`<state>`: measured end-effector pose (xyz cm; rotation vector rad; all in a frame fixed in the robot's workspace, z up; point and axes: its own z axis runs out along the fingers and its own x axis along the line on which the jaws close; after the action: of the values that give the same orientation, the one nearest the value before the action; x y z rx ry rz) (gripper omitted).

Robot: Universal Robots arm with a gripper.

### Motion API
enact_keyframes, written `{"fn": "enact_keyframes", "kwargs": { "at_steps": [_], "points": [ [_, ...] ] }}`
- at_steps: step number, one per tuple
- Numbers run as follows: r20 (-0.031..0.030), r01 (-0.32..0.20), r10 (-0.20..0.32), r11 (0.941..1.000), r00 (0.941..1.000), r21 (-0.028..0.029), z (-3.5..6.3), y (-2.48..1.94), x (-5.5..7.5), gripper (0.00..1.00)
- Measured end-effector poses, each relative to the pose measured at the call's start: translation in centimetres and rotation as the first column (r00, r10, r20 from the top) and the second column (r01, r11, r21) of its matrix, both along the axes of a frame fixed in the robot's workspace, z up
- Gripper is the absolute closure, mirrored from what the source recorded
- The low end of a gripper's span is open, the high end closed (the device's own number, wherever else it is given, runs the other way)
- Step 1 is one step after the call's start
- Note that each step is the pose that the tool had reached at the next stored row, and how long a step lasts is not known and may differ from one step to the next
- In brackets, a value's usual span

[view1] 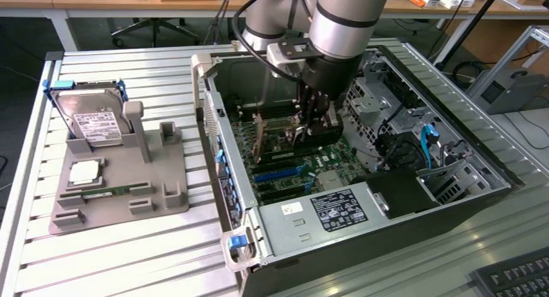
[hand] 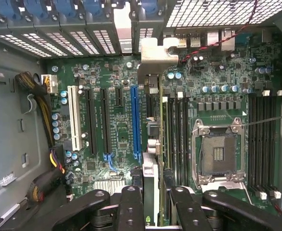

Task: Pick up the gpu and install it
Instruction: 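Insert the gpu into the slot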

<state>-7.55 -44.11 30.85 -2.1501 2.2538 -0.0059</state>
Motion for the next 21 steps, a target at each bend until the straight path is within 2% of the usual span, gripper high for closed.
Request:
{"fn": "enact_keyframes", "kwargs": {
  "at_steps": [21],
  "points": [
    [-0.0001,0.000,0.000,1.0000,1.0000,-0.0002,-0.38,-0.79,-0.08,0.73]
  ]
}}
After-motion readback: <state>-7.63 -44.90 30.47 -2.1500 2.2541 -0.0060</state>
